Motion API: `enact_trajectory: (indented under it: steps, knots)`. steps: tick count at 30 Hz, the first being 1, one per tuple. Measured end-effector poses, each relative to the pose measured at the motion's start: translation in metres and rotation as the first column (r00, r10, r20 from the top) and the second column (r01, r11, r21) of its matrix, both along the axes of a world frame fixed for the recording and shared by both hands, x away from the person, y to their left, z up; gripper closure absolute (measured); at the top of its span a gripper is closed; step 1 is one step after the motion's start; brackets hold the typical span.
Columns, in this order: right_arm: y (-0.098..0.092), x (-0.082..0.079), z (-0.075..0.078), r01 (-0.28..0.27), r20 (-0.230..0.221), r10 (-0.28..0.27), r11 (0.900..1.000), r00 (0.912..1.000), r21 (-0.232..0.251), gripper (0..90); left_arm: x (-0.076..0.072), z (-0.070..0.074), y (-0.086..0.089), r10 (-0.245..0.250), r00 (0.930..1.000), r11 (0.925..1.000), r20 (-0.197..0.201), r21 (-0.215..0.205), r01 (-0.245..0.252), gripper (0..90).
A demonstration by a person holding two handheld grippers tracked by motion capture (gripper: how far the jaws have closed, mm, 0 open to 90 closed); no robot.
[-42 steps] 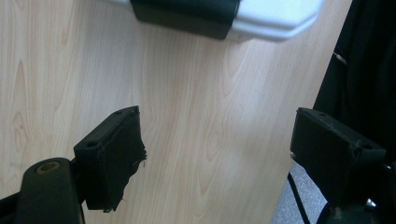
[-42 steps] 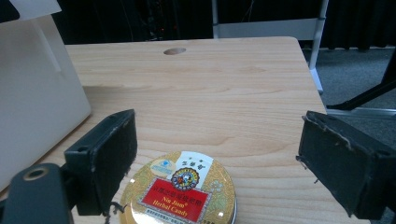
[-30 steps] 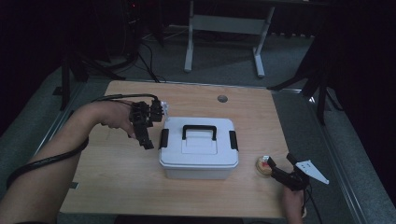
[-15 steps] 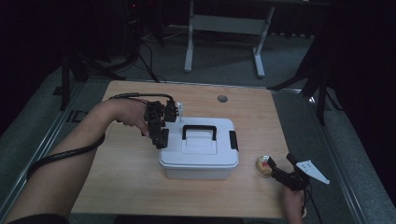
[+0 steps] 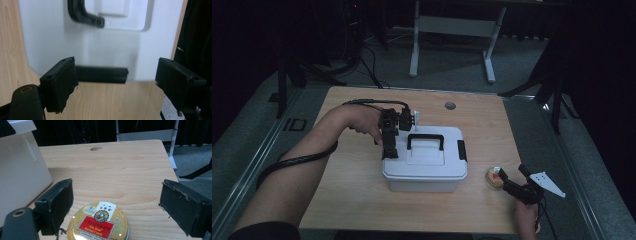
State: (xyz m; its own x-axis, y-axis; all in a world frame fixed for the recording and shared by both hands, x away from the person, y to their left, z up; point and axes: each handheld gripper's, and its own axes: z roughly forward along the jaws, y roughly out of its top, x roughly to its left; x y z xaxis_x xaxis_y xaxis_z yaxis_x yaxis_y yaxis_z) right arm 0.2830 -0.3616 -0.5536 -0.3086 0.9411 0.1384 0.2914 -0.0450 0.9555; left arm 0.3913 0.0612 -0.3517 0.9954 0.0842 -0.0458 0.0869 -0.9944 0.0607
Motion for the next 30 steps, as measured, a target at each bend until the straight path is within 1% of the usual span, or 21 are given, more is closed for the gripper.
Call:
enact_trajectory:
  steps: [2,4,5,7,8,12,13,14,15,16,17,20,21,22,23,24,26,27,28,29,30]
  knots:
    - [0.0,0.0,0.0,0.0,0.001,0.0,1.0,1.0,0.001,11.4,0.004,-0.001,-0.006,-0.01,0.9999,0.9999,0.005,0.006,0.01,16.2]
    - [0.0,0.0,0.0,0.001,0.002,-0.001,1.0,1.0,0.001,11.4,0.006,-0.002,-0.007,-0.004,1.0,1.0,0.008,0.006,0.004,16.2]
    - [0.0,0.0,0.0,0.0,0.002,0.0,1.0,1.0,0.003,11.3,0.01,-0.003,-0.01,-0.013,0.9999,0.9998,0.007,0.016,0.012,16.3]
    - [0.0,0.0,0.0,0.001,0.002,-0.001,1.0,1.0,0.005,11.3,0.013,-0.005,-0.013,-0.01,0.9999,0.9999,0.009,0.011,0.01,16.8]
    - [-0.001,0.0,0.0,0.0,0.003,0.0,1.0,1.0,0.005,11.4,0.015,-0.006,-0.014,-0.022,0.9997,0.9997,0.009,0.005,0.022,19.9]
    - [-0.001,0.0,0.0,-0.001,0.004,0.001,1.0,1.0,0.009,11.4,0.019,-0.008,-0.021,-0.041,0.999,0.9991,0.013,0.009,0.041,21.5]
    - [-0.001,0.0,0.0,-0.002,0.003,0.002,1.0,1.0,0.009,11.3,0.019,-0.008,-0.023,-0.039,0.9991,0.9992,0.017,0.005,0.039,22.3]
    - [-0.001,0.0,0.0,-0.003,0.003,0.003,1.0,1.0,0.01,11.3,0.019,-0.008,-0.024,-0.044,0.999,0.999,0.012,-0.001,0.044,22.4]
    - [-0.001,0.0,0.0,-0.002,0.003,0.002,1.0,1.0,0.01,11.3,0.02,-0.008,-0.026,-0.055,0.9983,0.9985,0.019,0.001,0.055,23.4]
    - [-0.001,0.0,0.0,-0.003,0.003,0.003,1.0,1.0,0.01,11.3,0.02,-0.009,-0.027,-0.054,0.9983,0.9985,0.023,0.002,0.054,25.8]
    - [-0.001,0.0,0.0,-0.004,0.003,0.004,1.0,1.0,0.01,11.3,0.021,-0.01,-0.029,-0.06,0.9975,0.9982,0.037,0.0,0.06,28.1]
    - [-0.001,0.0,0.0,-0.006,0.004,0.006,1.0,1.0,0.012,11.3,0.022,-0.01,-0.032,-0.063,0.9977,0.998,0.024,-0.002,0.063,37.8]
    - [-0.001,0.0,0.0,-0.007,0.004,0.007,1.0,1.0,0.012,11.3,0.022,-0.012,-0.034,-0.078,0.9956,0.9965,0.051,0.035,0.076,41.8]
    - [-0.001,0.0,0.0,-0.007,0.004,0.007,1.0,1.0,0.012,11.3,0.022,-0.012,-0.034,-0.078,0.9956,0.9965,0.051,0.035,0.076,46.2]
    - [-0.001,0.0,0.0,-0.007,0.003,0.007,1.0,1.0,0.011,11.4,0.022,-0.011,-0.036,-0.082,0.995,0.9956,0.057,0.052,0.079,46.2]
    - [-0.001,0.0,0.0,-0.006,0.002,0.006,1.0,1.0,0.009,11.4,0.022,-0.011,-0.037,-0.082,0.9947,0.9956,0.062,0.052,0.078,51.1]
    - [-0.001,0.0,0.0,-0.006,0.002,0.006,1.0,1.0,0.008,11.3,0.022,-0.011,-0.039,-0.076,0.9956,0.9962,0.055,0.048,0.073,55.3]
    - [-0.001,0.0,0.0,-0.005,0.002,0.005,1.0,1.0,0.008,11.3,0.022,-0.012,-0.04,-0.069,0.9967,0.9965,0.043,0.05,0.067,56.6]
    - [-0.001,0.0,0.0,-0.005,0.002,0.005,1.0,1.0,0.008,11.3,0.022,-0.012,-0.04,-0.069,0.9967,0.9965,0.043,0.05,0.067,59.1]
    - [-0.001,0.0,0.0,-0.006,0.002,0.006,1.0,1.0,0.009,11.3,0.022,-0.012,-0.04,-0.069,0.9967,0.9965,0.043,0.05,0.067,59.1]
    - [-0.001,0.0,0.0,-0.006,0.002,0.006,1.0,1.0,0.009,11.4,0.021,-0.015,-0.042,-0.061,0.9973,0.9961,0.04,0.066,0.058,59.1]
